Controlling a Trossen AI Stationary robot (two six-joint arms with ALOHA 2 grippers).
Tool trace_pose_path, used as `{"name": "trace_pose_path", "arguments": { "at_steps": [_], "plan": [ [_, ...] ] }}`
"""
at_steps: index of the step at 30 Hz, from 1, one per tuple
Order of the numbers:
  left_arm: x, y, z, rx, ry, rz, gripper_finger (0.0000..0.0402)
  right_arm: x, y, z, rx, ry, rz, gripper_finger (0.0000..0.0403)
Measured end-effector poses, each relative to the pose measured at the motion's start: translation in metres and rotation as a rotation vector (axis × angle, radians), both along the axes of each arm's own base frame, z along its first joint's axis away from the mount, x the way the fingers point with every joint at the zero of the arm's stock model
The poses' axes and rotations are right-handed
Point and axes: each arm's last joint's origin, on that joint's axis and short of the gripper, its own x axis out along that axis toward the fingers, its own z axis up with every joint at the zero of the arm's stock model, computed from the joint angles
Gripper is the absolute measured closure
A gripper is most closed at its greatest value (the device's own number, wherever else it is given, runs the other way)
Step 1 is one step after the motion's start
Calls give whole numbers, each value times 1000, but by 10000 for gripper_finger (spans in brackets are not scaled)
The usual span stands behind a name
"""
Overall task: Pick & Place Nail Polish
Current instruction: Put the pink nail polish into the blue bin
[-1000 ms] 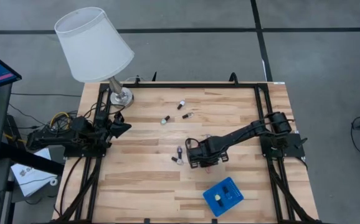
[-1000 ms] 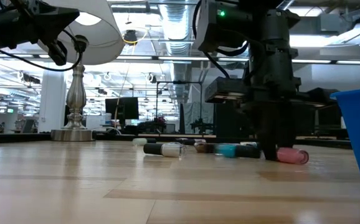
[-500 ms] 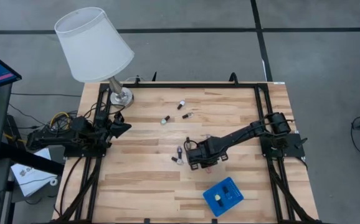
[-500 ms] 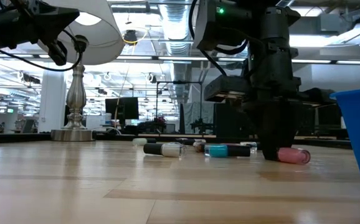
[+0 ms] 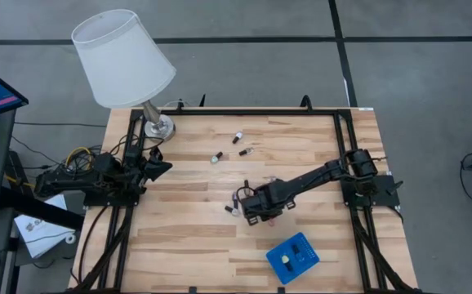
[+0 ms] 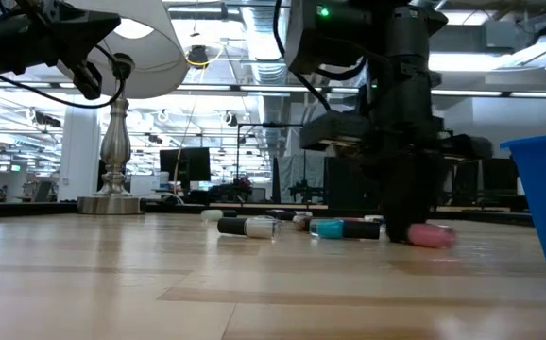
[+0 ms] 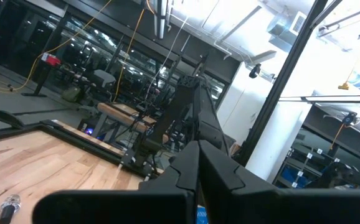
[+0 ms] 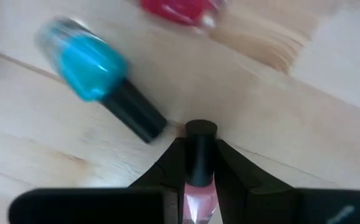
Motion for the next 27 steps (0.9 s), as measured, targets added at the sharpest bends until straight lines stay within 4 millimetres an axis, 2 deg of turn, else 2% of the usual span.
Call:
{"name": "trace_pose_path", "arguments": {
  "at_steps": [6, 12, 20, 27],
  "plan": [
    [0, 0, 0, 0, 0, 0, 401, 10, 2, 15, 1, -47, 31, 357],
    [0, 0, 0, 0, 0, 0, 401, 25, 5, 48, -40, -113, 83, 357],
    [0, 0, 0, 0, 0, 0, 401, 42, 5, 112, -123, -243, 180, 357],
    [0, 0, 0, 0, 0, 0, 401, 57, -8, 167, -220, -434, 253, 357]
  ]
}}
